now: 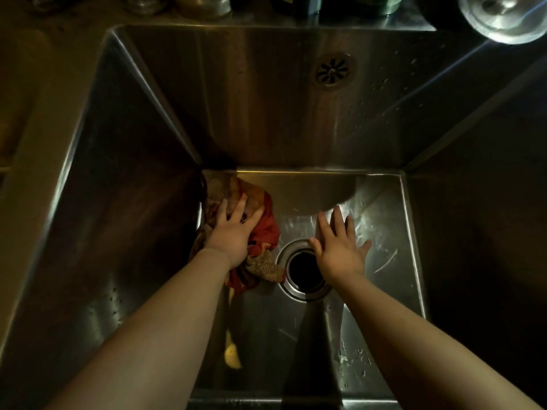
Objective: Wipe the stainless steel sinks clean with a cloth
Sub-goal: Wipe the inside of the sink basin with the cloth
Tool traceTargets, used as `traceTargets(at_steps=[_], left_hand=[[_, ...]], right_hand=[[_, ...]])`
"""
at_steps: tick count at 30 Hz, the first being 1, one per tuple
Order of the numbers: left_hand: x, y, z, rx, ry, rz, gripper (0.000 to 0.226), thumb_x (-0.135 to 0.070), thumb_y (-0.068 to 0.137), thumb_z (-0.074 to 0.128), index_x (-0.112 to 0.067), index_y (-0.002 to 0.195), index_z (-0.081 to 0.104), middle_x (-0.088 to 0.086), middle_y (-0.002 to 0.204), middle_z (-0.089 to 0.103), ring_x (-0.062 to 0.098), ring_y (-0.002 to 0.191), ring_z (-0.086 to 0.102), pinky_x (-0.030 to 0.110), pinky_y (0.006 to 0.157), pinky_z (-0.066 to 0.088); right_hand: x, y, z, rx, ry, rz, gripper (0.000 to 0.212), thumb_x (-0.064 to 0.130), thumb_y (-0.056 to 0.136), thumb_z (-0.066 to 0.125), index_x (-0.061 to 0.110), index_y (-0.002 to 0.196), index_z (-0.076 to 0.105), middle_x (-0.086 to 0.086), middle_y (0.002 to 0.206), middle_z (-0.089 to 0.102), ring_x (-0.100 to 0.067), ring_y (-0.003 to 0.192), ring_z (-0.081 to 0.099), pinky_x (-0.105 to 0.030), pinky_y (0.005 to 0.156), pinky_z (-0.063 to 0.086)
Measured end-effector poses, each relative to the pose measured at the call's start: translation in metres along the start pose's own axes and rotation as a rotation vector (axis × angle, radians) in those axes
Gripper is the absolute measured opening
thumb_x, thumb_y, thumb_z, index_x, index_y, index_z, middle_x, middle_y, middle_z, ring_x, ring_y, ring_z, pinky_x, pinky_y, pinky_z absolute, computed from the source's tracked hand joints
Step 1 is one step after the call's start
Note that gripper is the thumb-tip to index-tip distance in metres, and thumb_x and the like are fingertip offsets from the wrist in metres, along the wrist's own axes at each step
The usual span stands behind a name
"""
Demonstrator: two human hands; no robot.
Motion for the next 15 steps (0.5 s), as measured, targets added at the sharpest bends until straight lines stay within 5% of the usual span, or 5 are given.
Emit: traceTargets(at_steps=[15], left_hand=[[-0.004, -0.076, 0.045, 0.133, 0.026, -0.029, 0.094, -0.004, 0.087, 0.054, -0.049, 0.144, -0.005, -0.01, 0.151, -0.031, 0.036, 0.139, -0.022, 0.059, 0.111, 0.014]], right_hand=[[-0.047, -0.08, 0.005, 0.124, -0.092, -0.039, 0.056, 0.037, 0.099, 0.025, 0.026, 0.149, 0.003, 0.0, 0.158, -0.013, -0.027, 0.144, -0.012, -0.057, 0.112, 0.011]])
Point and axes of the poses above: each hand's wrist, its own y-axis towards the middle knuckle, its own z-axis out of the palm, x = y × z, the point moved 2 cm from there along y, towards the middle knuckle
